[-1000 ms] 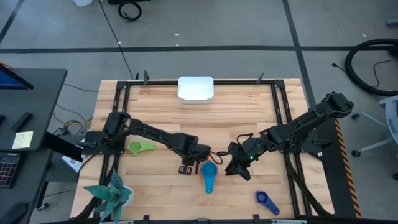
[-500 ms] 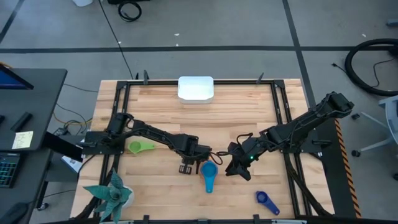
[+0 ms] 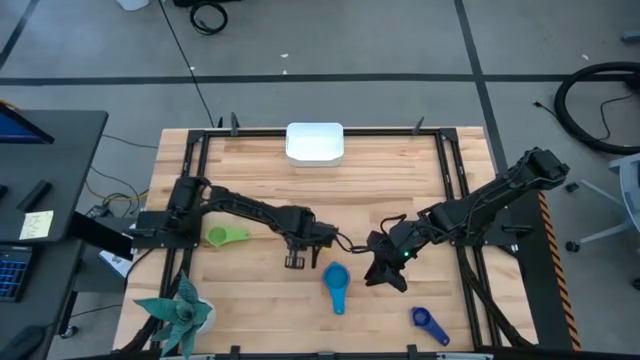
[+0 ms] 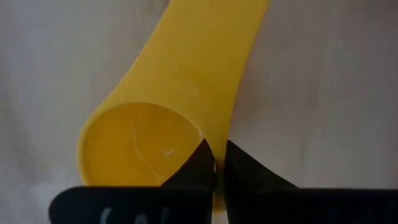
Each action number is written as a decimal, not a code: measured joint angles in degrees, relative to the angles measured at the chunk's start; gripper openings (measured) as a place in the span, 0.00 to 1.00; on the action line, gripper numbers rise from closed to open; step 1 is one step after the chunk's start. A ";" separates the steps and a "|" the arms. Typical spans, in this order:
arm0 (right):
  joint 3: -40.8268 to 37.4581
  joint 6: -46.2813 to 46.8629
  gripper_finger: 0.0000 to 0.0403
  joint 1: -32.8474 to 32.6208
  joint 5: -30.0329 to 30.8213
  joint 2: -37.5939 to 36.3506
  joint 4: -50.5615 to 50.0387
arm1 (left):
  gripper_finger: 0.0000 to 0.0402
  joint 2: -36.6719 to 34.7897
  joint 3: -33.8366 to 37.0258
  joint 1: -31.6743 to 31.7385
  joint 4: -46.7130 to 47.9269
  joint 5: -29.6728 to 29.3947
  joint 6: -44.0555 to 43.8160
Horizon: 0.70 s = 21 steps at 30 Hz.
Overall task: Nest measuring cups in basket
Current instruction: Stack the yellow measuring cup on top of the light blue measuring cup
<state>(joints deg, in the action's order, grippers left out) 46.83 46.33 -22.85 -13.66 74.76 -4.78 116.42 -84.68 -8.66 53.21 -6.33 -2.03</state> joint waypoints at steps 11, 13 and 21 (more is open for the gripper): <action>-0.02 -2.17 0.28 0.00 -1.65 -0.28 -0.15 | 0.04 -9.82 -4.35 0.34 7.33 4.90 -1.66; -0.02 -3.22 0.27 0.04 -1.63 -1.09 -0.14 | 0.04 -11.06 -6.78 -1.01 7.66 4.86 -0.14; -0.01 -8.40 0.22 0.15 0.04 -8.98 0.01 | 0.04 -11.04 -18.89 -7.90 6.67 -0.75 5.68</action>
<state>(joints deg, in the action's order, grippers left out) 46.82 37.92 -22.70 -13.62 65.78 -4.77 105.38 -103.58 -16.56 59.88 -7.08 3.65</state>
